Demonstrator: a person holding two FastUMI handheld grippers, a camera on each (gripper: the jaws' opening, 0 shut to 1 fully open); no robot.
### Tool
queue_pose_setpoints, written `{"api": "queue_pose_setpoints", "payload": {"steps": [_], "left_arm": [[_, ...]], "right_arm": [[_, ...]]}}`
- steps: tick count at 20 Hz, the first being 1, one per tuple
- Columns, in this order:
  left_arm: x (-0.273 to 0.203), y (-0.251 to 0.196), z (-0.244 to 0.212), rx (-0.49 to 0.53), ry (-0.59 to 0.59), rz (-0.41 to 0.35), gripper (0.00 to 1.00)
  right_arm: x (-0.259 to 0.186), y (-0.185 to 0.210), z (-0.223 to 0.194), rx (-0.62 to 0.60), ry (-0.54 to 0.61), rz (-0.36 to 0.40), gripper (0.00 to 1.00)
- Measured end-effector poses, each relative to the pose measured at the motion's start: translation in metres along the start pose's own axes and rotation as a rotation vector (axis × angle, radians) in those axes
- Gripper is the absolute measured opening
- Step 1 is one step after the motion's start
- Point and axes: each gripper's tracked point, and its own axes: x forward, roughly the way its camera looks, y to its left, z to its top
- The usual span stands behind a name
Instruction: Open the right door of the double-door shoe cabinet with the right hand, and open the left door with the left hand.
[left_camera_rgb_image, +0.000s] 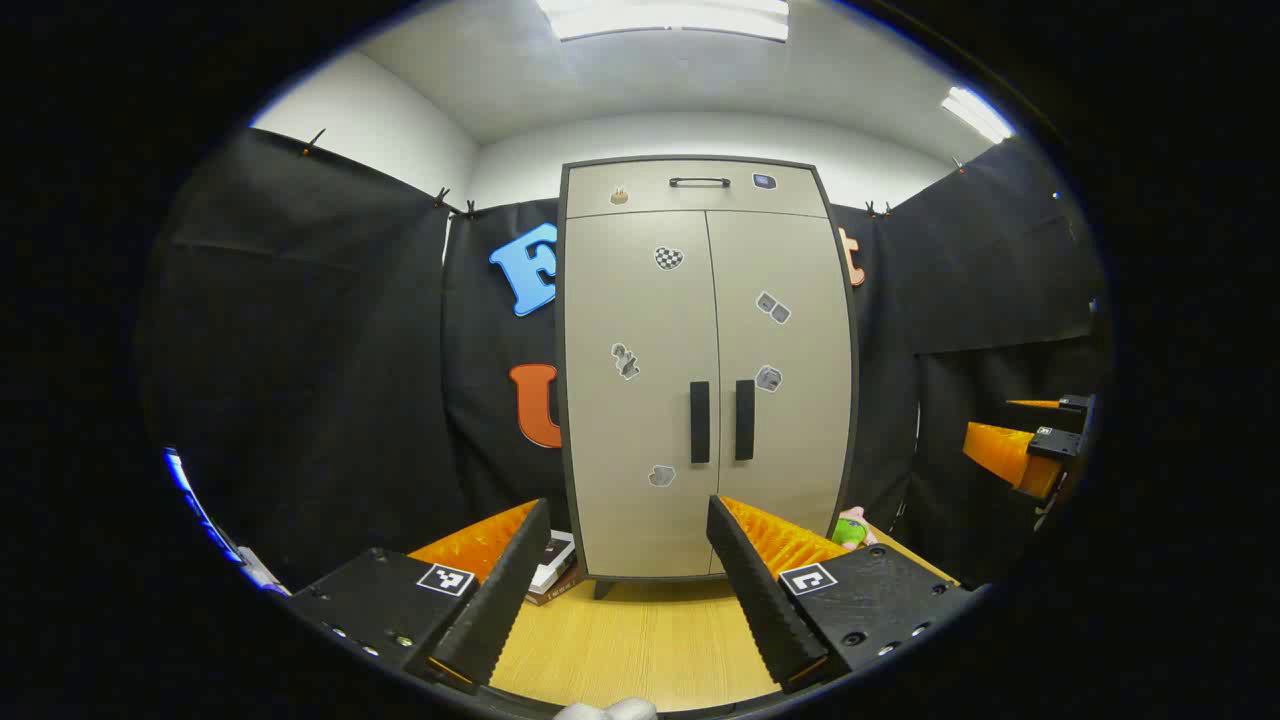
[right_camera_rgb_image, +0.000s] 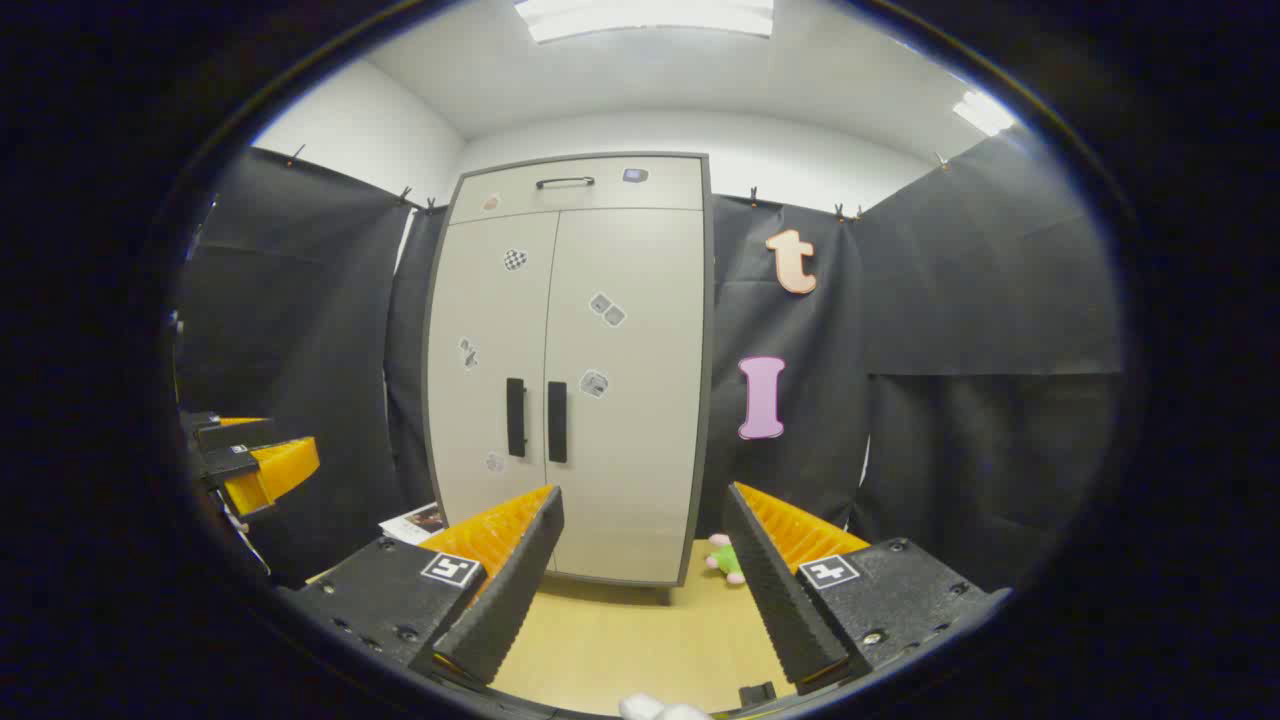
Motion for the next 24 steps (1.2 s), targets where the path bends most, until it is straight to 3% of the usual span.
{"api": "queue_pose_setpoints", "payload": {"steps": [17, 24], "left_arm": [[-0.004, 0.02, -0.003, 0.01, -0.002, 0.017, 0.95], [-0.018, 0.039, -0.005, 0.028, -0.006, 0.062, 0.95]], "right_arm": [[0.005, 0.006, -0.002, -0.025, -0.009, -0.016, 1.0], [0.042, 0.02, 0.002, -0.029, -0.024, -0.022, 1.0]]}}
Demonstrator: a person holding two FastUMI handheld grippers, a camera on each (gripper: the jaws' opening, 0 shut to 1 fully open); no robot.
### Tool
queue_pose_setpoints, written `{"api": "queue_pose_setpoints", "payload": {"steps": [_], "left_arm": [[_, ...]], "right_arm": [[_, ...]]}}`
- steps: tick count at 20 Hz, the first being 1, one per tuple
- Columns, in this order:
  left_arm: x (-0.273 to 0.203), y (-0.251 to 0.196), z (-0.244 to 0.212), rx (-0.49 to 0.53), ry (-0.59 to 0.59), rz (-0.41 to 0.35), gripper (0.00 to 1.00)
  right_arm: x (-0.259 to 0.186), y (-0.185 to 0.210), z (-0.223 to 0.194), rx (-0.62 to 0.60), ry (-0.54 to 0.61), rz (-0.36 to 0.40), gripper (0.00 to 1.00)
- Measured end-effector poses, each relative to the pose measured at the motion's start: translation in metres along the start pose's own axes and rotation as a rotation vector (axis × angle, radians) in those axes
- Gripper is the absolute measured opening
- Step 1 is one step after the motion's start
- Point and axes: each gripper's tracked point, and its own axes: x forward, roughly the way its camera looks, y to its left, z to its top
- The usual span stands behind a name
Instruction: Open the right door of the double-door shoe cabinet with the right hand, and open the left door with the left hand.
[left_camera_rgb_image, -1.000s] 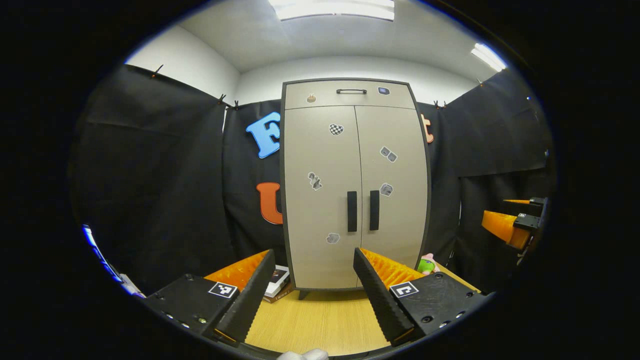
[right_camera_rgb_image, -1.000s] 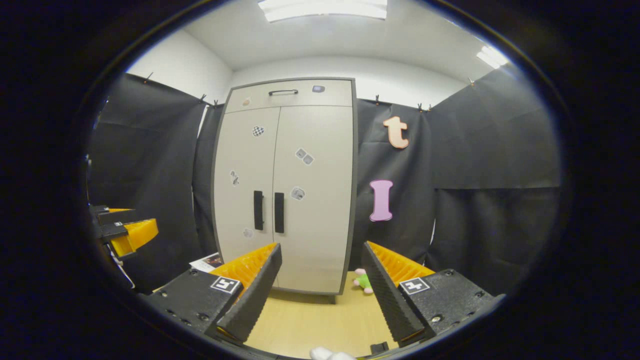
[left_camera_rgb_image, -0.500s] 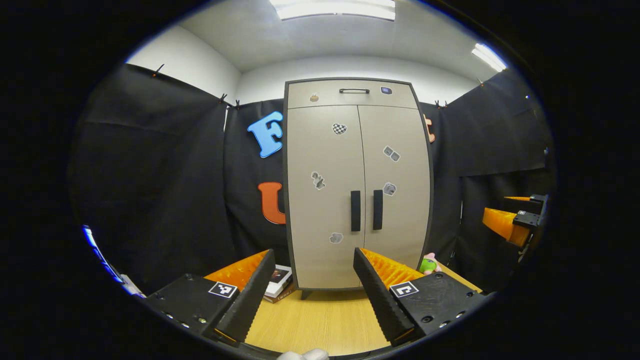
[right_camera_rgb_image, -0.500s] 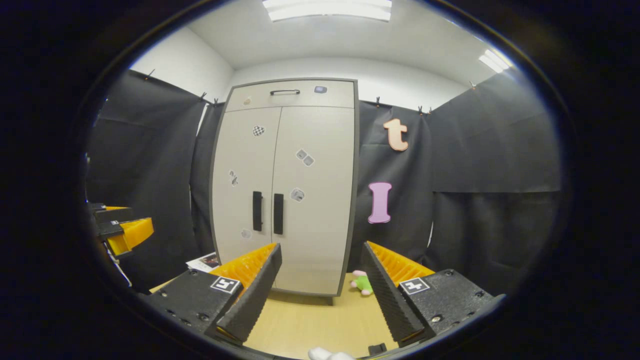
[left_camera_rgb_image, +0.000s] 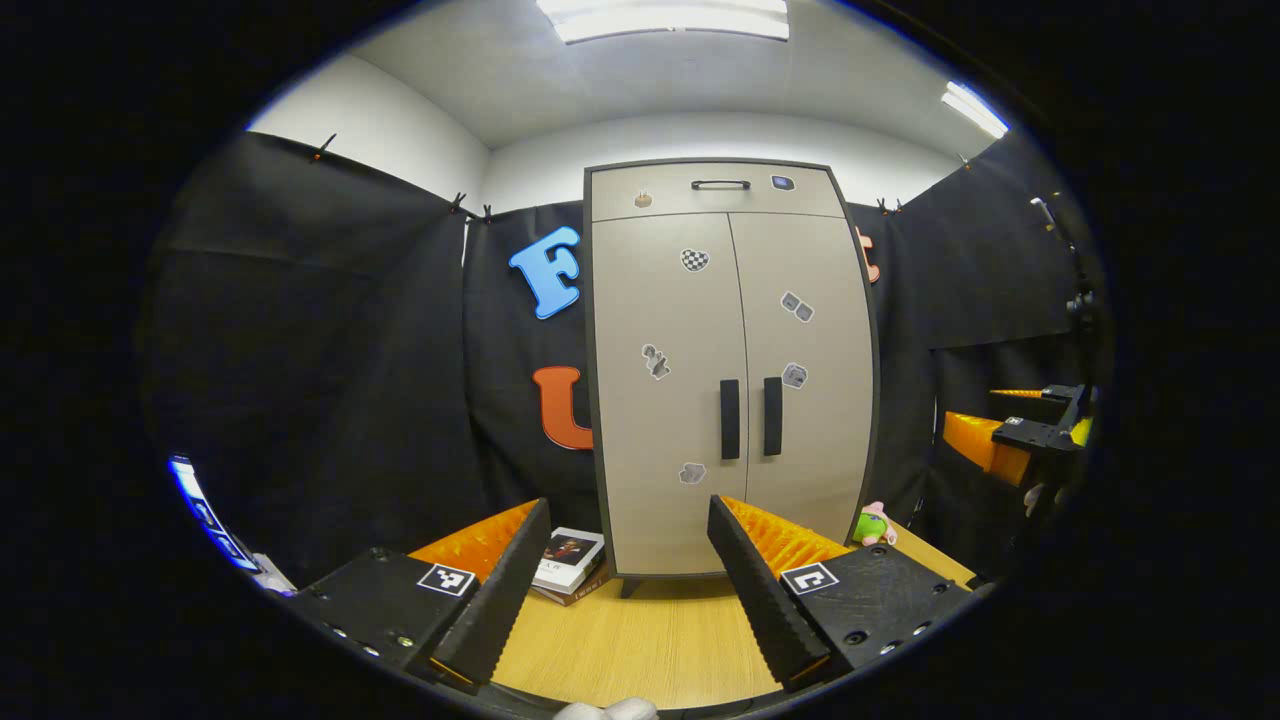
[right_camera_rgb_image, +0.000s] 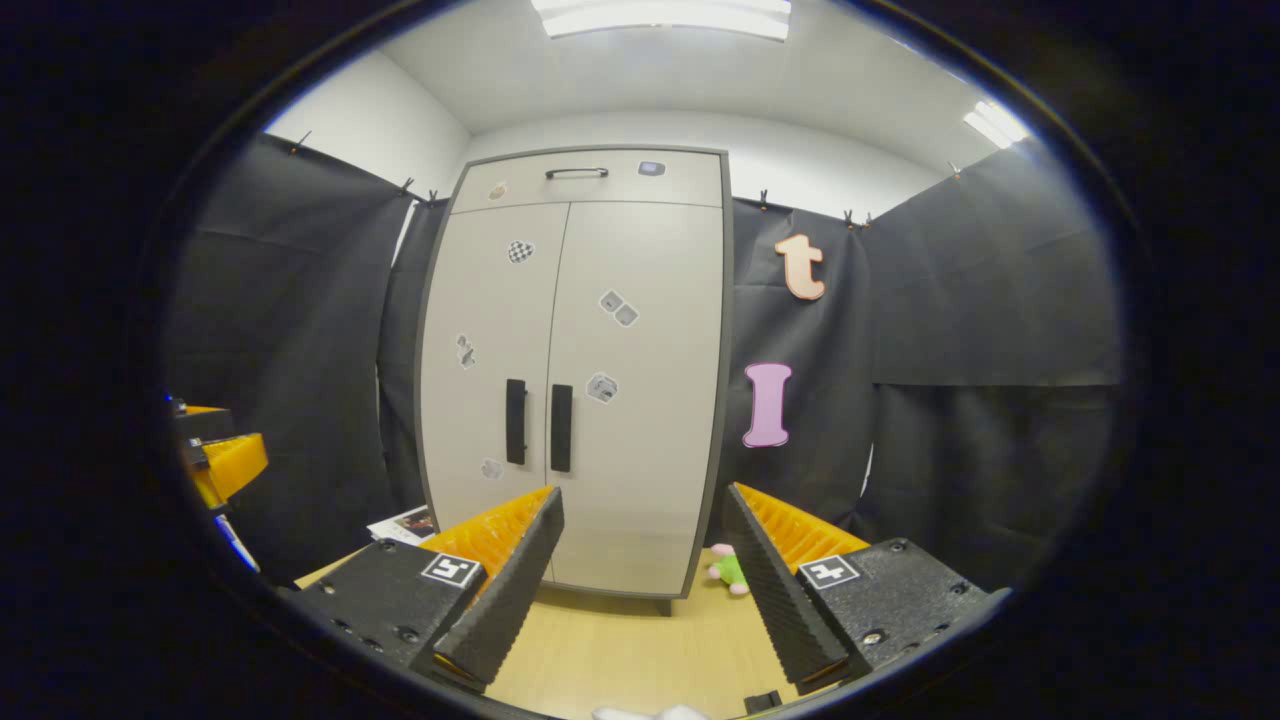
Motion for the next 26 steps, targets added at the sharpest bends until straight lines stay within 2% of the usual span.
{"api": "queue_pose_setpoints", "payload": {"steps": [7, 12, 14, 16, 18, 19, 23, 25, 26], "left_arm": [[-0.023, 0.02, -0.012, -0.004, 0.026, 0.069, 0.96], [-0.035, 0.032, -0.018, -0.011, 0.04, 0.116, 0.96], [-0.038, 0.037, -0.018, -0.017, 0.041, 0.142, 0.96], [-0.039, 0.04, -0.018, -0.018, 0.043, 0.165, 0.96], [-0.039, 0.044, -0.019, -0.025, 0.047, 0.189, 0.96], [-0.039, 0.045, -0.021, -0.031, 0.054, 0.196, 0.96], [-0.04, 0.046, -0.025, -0.033, 0.063, 0.213, 0.96], [-0.04, 0.048, -0.024, -0.025, 0.064, 0.218, 0.96], [-0.04, 0.048, -0.024, -0.024, 0.068, 0.218, 0.96]], "right_arm": [[0.098, 0.036, 0.002, 0.04, -0.001, -0.007, 0.99], [0.181, 0.081, -0.006, 0.039, 0.037, 0.023, 0.95], [0.212, 0.092, -0.014, 0.037, 0.06, 0.014, 0.9], [0.238, 0.106, -0.022, 0.032, 0.09, 0.039, 0.85], [0.26, 0.106, -0.025, 0.02, 0.107, 0.021, 0.82], [0.267, 0.106, -0.027, 0.021, 0.105, 0.016, 0.77], [0.288, 0.111, -0.034, 0.069, 0.145, 0.025, 0.72], [0.293, 0.115, -0.034, 0.069, 0.143, 0.031, 0.63], [0.295, 0.116, -0.034, 0.058, 0.14, 0.021, 0.62]]}}
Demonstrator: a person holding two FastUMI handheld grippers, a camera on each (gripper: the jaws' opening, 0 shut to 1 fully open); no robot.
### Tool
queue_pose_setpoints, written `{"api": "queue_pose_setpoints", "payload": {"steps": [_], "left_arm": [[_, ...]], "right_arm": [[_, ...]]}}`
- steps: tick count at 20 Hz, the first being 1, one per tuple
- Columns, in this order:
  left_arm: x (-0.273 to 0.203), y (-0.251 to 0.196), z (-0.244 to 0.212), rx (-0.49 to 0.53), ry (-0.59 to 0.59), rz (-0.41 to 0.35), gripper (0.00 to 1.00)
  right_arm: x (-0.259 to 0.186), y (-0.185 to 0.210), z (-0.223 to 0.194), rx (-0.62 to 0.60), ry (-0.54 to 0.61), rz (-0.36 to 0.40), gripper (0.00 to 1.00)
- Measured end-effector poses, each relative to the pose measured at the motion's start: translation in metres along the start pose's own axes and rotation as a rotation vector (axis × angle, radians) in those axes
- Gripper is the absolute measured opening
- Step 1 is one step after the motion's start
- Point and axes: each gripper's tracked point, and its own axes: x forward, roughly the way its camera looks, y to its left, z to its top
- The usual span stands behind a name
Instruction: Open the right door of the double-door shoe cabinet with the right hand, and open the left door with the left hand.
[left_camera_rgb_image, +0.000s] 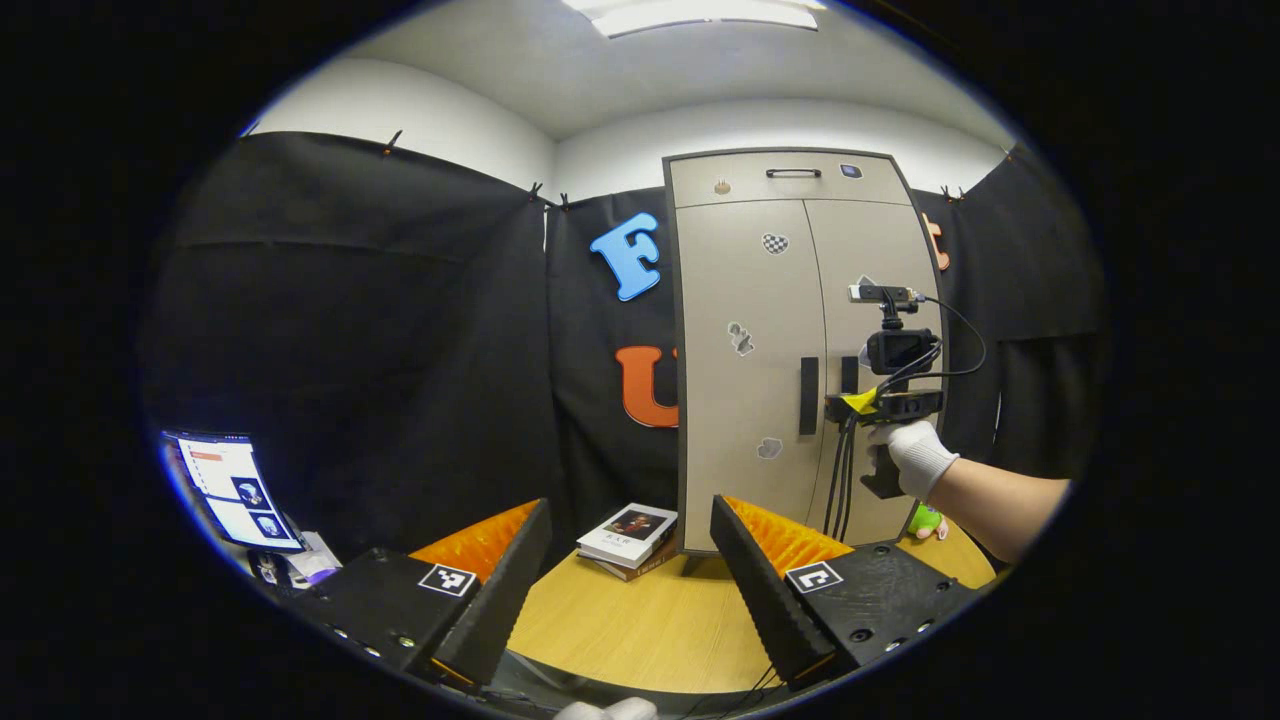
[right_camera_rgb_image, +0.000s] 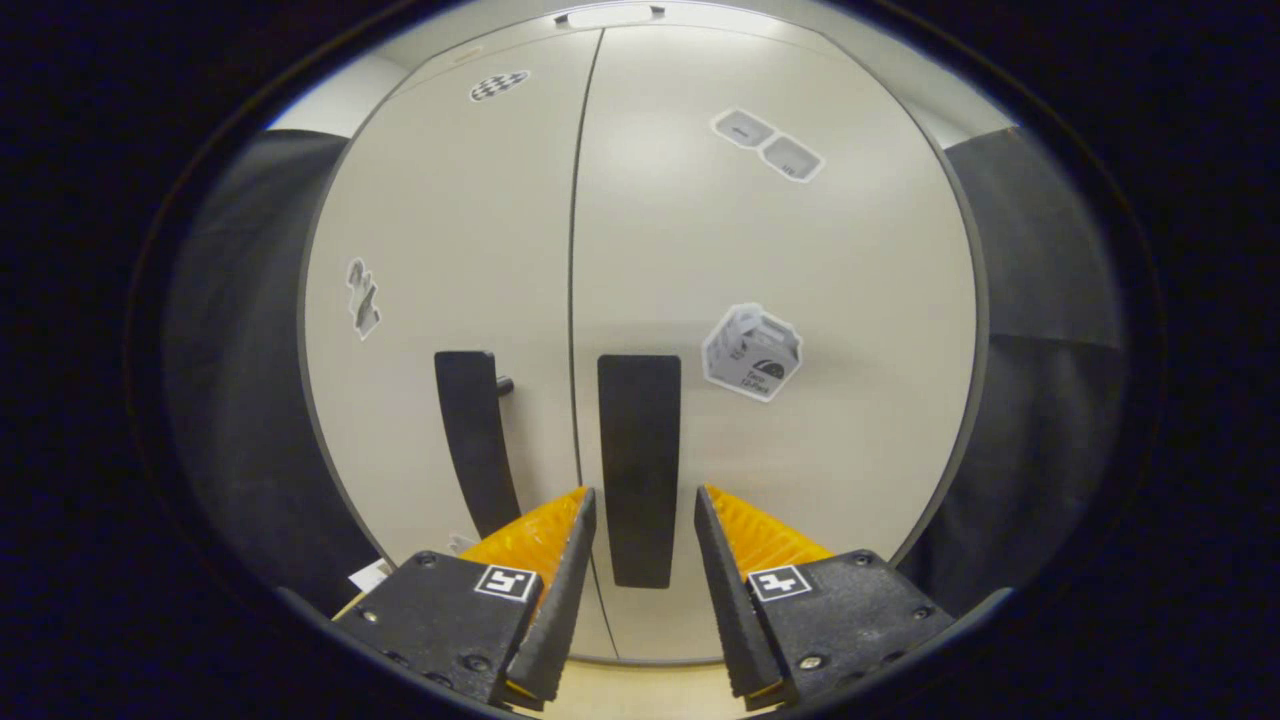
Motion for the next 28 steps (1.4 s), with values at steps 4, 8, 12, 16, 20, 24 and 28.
{"api": "queue_pose_setpoints", "payload": {"steps": [4, 8, 12, 16, 20, 24, 28], "left_arm": [[-0.002, 0.001, -0.005, -0.006, 0.011, -0.001, 0.97], [-0.005, 0.001, -0.006, -0.018, 0.009, -0.012, 0.96], [-0.013, 0.005, -0.007, -0.033, -0.006, -0.03, 0.96], [-0.023, 0.008, -0.01, -0.041, -0.019, -0.045, 0.96], [-0.038, 0.016, -0.014, -0.039, -0.028, -0.048, 0.96], [-0.048, 0.02, -0.02, -0.036, -0.02, -0.053, 0.96], [-0.055, 0.018, -0.018, -0.035, -0.026, -0.062, 0.96]], "right_arm": [[0.008, 0.001, -0.002, -0.016, 0.004, -0.034, 0.45], [0.008, 0.0, -0.001, -0.008, 0.013, -0.04, 0.37], [0.005, -0.001, -0.003, -0.012, 0.03, -0.016, 0.3], [-0.008, 0.0, -0.002, -0.017, 0.04, 0.007, 0.25], [-0.026, -0.004, -0.004, -0.023, 0.028, 0.023, 0.24], [-0.044, -0.01, -0.006, -0.022, 0.015, 0.045, 0.22], [-0.056, -0.017, -0.008, -0.018, 0.003, 0.065, 0.22]]}}
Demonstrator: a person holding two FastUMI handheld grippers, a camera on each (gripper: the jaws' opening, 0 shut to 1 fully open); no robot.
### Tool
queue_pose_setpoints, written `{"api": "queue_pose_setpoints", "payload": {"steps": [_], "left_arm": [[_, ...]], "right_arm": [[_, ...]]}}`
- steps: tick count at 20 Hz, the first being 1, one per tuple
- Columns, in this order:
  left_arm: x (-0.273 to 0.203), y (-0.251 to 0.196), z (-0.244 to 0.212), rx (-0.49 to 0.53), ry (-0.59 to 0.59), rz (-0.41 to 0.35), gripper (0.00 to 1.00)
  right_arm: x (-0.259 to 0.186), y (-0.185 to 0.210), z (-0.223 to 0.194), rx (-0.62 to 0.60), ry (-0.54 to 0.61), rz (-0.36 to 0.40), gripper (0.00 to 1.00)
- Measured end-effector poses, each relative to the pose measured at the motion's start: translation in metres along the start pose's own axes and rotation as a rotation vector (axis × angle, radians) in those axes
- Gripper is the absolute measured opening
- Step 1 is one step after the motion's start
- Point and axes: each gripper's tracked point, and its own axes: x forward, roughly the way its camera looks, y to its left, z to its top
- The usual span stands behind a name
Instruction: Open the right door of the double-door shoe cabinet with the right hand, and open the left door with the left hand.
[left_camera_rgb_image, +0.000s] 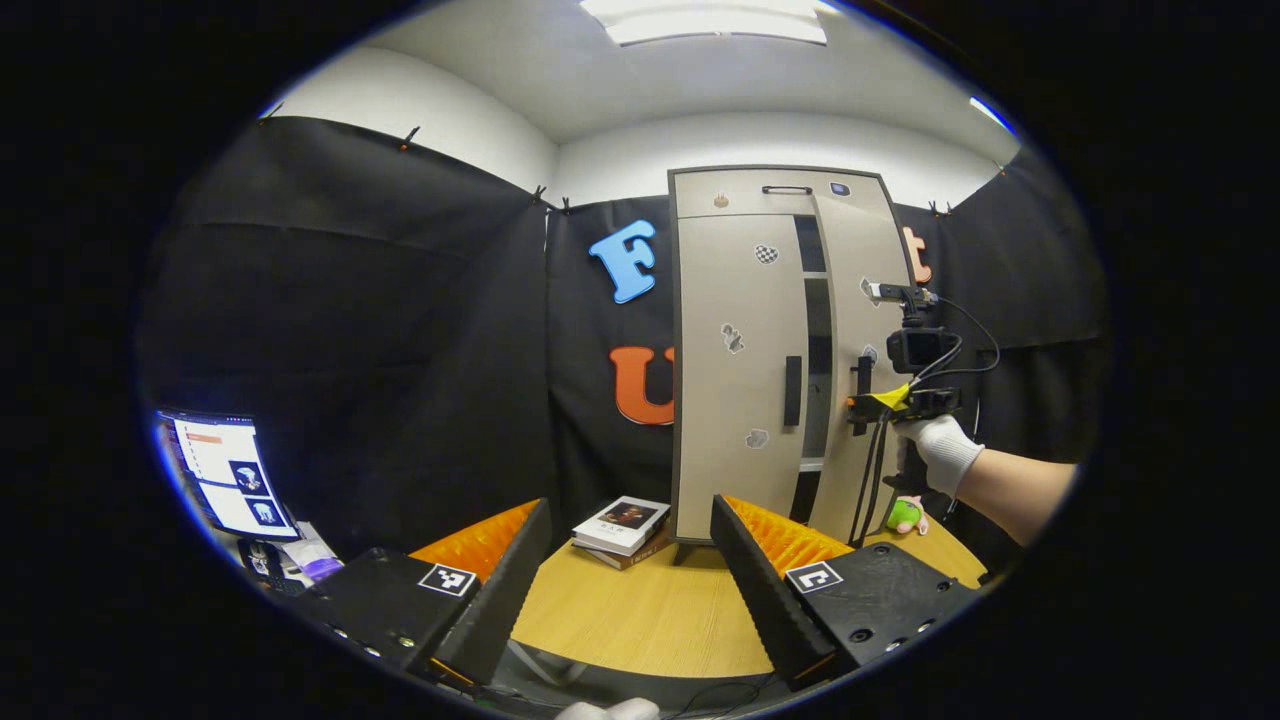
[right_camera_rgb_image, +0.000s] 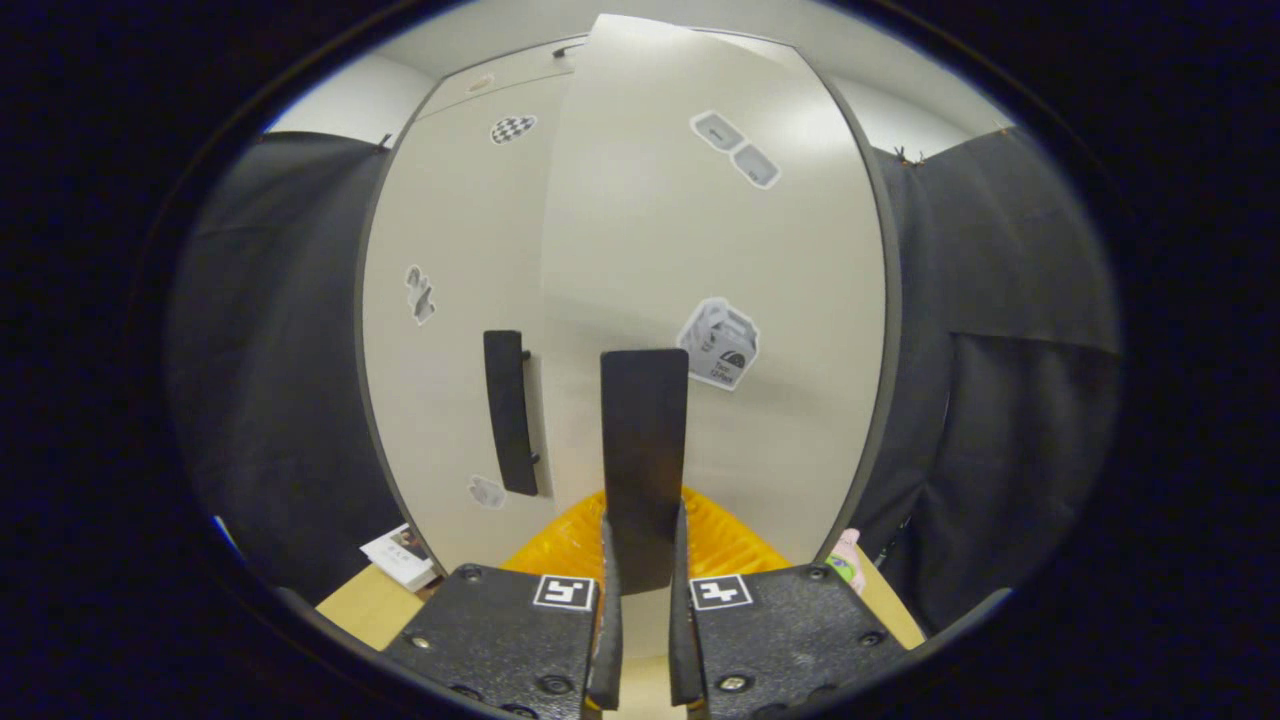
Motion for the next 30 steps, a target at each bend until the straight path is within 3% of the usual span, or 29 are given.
{"api": "queue_pose_setpoints", "payload": {"steps": [11, 18, 24, 28, 30], "left_arm": [[-0.003, -0.028, -0.006, 0.009, 0.0, -0.071, 0.96], [0.006, -0.051, -0.002, 0.013, -0.002, -0.133, 0.96], [0.013, -0.067, -0.004, -0.004, 0.002, -0.168, 0.96], [0.02, -0.079, -0.002, -0.002, 0.007, -0.192, 0.96], [0.023, -0.082, -0.004, 0.001, 0.012, -0.207, 0.96]], "right_arm": [[-0.038, -0.039, -0.005, -0.011, -0.028, -0.026, 0.16], [-0.036, -0.051, -0.003, -0.038, -0.046, -0.005, 0.08], [-0.036, -0.079, -0.003, -0.048, -0.043, -0.106, 0.04], [-0.039, -0.101, -0.004, -0.039, -0.035, -0.148, 0.04], [-0.038, -0.103, -0.004, -0.012, -0.035, -0.133, 0.04]]}}
